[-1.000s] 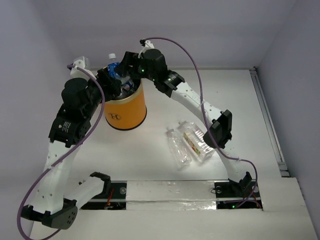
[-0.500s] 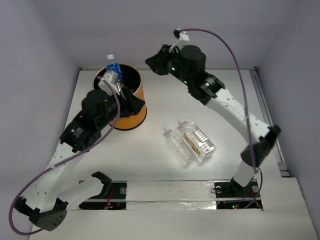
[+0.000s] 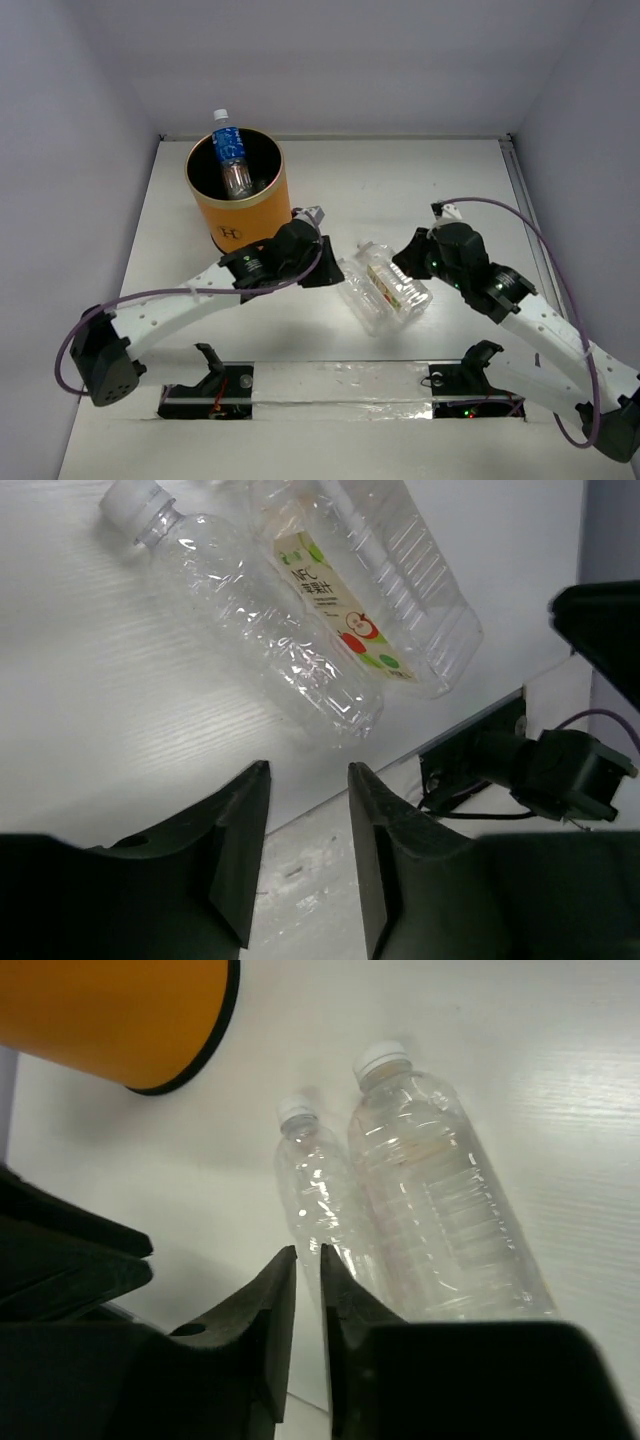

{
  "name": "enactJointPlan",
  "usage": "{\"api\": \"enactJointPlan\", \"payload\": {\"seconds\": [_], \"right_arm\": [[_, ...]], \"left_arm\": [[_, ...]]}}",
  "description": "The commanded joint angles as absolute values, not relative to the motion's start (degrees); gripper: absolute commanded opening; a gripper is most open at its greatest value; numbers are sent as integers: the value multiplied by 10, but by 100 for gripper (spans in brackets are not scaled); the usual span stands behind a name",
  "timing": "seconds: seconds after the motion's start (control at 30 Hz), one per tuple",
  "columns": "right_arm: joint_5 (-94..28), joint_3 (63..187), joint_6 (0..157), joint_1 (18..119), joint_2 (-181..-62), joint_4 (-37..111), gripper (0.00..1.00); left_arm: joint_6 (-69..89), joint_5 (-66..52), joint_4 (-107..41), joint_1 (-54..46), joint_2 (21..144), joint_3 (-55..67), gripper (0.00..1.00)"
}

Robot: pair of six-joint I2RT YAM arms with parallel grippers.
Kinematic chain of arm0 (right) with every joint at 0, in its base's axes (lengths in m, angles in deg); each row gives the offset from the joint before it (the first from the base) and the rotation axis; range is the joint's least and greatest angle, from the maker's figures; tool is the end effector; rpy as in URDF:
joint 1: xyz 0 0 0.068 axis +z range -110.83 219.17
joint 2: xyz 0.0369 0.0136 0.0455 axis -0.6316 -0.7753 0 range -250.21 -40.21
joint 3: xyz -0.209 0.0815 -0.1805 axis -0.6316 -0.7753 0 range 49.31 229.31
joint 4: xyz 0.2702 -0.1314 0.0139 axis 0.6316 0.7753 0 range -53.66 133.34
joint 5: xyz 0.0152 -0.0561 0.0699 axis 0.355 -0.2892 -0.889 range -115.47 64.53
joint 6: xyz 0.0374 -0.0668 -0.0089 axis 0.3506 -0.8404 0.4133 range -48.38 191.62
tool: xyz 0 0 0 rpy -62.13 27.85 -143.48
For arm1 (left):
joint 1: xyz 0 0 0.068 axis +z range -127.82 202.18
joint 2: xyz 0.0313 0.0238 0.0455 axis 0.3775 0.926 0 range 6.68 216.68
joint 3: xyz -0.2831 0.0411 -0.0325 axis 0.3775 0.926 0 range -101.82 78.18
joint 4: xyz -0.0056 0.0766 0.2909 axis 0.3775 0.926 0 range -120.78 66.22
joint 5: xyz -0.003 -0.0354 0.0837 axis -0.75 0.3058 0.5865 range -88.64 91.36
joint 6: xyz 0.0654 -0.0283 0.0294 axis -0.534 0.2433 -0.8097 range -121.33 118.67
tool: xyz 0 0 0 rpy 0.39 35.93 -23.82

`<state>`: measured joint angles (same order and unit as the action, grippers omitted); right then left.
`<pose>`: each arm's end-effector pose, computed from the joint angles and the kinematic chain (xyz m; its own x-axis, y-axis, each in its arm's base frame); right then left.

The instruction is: Put the plastic bottles in the bin

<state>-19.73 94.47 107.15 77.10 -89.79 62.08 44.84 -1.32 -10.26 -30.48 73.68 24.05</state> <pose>0.2009 0.1482 0.2942 -0.6382 0.2356 -0.7329 -0.2120 0.8614 0.4615 0.1918 -0.2564 0.2888 -0.8211 -0.1118 -0.5597 0.3256 0.7137 -0.6201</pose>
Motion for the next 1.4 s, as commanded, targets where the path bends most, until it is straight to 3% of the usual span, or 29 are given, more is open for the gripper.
{"api": "enactJointPlan", "payload": {"seconds": [0.0,0.1,0.13,0.2,0.37,0.87,1.13,1.37], "right_arm": [[-174,954,1090,773,-865,665,27],[-157,952,1082,773,-859,692,71],[-155,951,1079,773,-845,694,78],[-154,954,1070,773,-835,698,91],[-178,963,1036,773,-844,716,97],[-238,964,995,773,-861,714,99],[-239,1025,941,720,-1016,676,100],[-249,1104,904,680,-1158,703,100]], "left_arm": [[516,-18,-151,-327,787,225,35],[578,-33,-185,-335,815,247,73],[594,-30,-192,-335,819,254,78],[627,-23,-202,-335,831,269,89],[648,7,-205,-340,891,269,95],[653,111,-200,-340,1048,179,89],[609,144,-174,-340,1076,166,62],[569,148,-151,-340,986,196,45]]}}
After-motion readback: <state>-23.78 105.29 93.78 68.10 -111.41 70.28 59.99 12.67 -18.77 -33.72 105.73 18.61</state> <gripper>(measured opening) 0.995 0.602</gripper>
